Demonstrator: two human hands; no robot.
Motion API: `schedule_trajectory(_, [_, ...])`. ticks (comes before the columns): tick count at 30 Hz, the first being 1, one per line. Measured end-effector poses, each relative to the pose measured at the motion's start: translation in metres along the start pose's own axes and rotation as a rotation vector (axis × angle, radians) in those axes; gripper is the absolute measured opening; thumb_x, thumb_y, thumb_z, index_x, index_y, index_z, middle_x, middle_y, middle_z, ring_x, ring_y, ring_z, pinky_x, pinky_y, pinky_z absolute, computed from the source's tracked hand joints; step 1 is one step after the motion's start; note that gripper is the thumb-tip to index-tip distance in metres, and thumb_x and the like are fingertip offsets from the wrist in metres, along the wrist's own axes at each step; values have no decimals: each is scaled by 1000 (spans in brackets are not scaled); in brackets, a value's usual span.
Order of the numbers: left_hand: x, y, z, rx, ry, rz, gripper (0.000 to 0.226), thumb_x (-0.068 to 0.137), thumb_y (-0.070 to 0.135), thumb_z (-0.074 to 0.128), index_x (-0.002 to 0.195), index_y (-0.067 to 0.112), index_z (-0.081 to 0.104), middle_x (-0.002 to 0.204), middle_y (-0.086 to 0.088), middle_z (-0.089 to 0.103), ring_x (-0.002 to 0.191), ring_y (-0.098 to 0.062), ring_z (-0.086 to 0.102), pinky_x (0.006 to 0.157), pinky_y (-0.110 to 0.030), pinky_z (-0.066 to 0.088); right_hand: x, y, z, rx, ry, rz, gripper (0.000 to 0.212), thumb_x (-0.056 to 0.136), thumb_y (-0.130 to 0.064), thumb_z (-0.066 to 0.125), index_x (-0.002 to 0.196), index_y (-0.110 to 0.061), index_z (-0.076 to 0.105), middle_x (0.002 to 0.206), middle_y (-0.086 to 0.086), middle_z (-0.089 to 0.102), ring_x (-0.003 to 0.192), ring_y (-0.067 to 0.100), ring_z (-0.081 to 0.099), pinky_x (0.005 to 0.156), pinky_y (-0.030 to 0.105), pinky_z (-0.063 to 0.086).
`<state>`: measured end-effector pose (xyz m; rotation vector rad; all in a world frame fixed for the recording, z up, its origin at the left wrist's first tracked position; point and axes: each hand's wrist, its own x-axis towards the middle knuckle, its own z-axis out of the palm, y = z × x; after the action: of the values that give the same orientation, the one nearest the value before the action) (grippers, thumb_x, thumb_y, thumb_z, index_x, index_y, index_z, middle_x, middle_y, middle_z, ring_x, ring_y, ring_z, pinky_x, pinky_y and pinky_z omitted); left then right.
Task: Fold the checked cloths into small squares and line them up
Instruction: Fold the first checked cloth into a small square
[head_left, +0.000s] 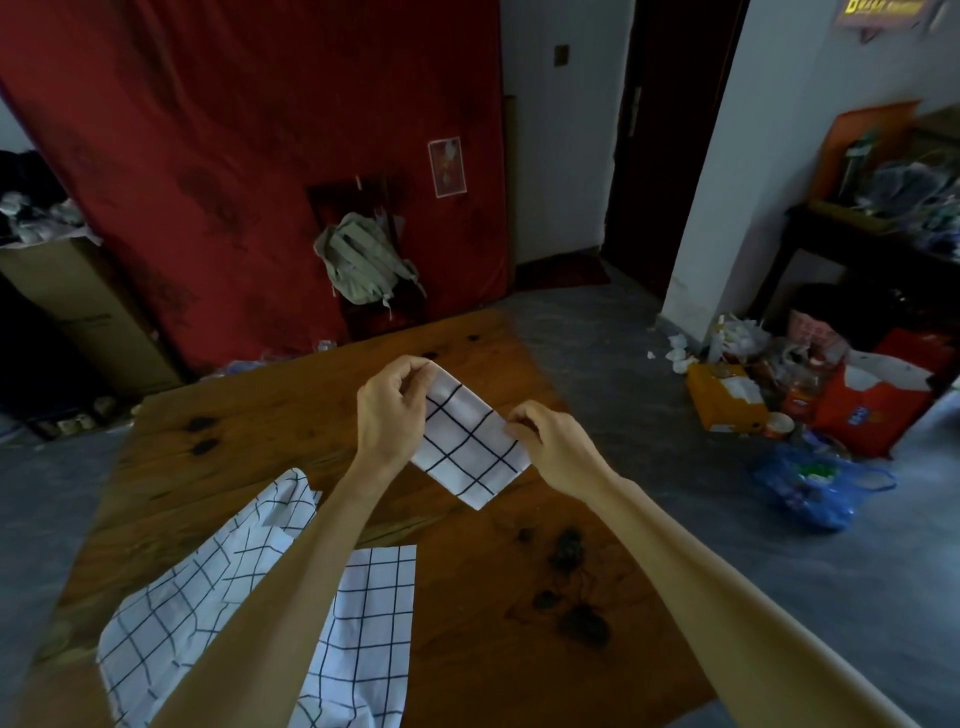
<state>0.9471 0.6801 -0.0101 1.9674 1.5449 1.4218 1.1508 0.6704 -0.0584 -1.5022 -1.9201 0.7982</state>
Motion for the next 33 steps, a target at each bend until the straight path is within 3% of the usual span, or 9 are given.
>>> schedule_trajectory(3, [-4,-1,1,20,12,-11,14,94,19,57,96,12,68,81,8,66,74,6,59,64,-5,42,-1,3,-4,-95,-45,19,21,100,-35,47,112,-20,58,83,-5,63,68,14,62,61,37,52])
schedule_trajectory(6, [-9,1,3,28,-7,5,10,94,17,58,92,14,68,78,13,64,72,1,60,61,-9,45,0,1,-7,-209,-105,27,24,99,-36,50,118,-21,56,94,-11,61,79,5,61,66,21,49])
schedule_trajectory(9, [-12,5,6,59,-93,42,8,94,18,59,91,18,67,76,14,65,67,-5,61,57,-18,49,0,-16,-3,-50,-70,-36,34,95,-36,56,126,-23,53,111,-12,61,99,3,60,83,21,50])
schedule_trajectory(11, [-15,8,9,70,-141,72,10,94,18,59,93,19,68,83,14,67,72,-5,63,62,-22,52,4,-30,0,46,-3,-102,29,96,-32,57,123,-23,58,107,-12,64,94,0,60,82,20,51])
schedule_trajectory(14, [-17,13,8,19,-126,82,9,93,22,59,93,21,68,85,18,66,77,-4,63,64,-22,51,10,-46,0,117,60,-136,11,96,-25,58,89,-29,65,75,-11,62,66,-2,56,60,18,45])
schedule_trajectory(17, [-20,8,0,2,-86,55,11,92,28,61,96,21,68,86,13,67,79,0,62,64,-17,49,10,-49,-5,257,107,-86,16,97,-22,57,87,-34,61,79,-11,64,73,-1,60,65,15,47])
schedule_trajectory(21, [-28,-1,-12,-30,-65,-43,10,89,26,64,94,17,68,83,12,67,78,1,61,62,-14,47,8,-41,-11,379,138,22,14,98,-25,53,98,-24,67,92,4,69,86,15,66,78,33,54])
schedule_trajectory(27, [-31,6,-17,-124,-28,-76,5,86,19,68,89,15,70,82,13,67,78,2,61,64,-9,45,7,-44,-13,467,124,15,14,96,-26,56,105,-22,67,99,-5,71,92,6,67,81,27,55])
schedule_trajectory(33, [-31,9,-21,-185,-14,-78,10,85,17,70,95,15,72,87,9,71,82,-1,65,72,-13,50,9,-48,-11,467,172,-14,15,94,-28,60,91,-18,70,90,14,70,88,33,64,75,40,54])
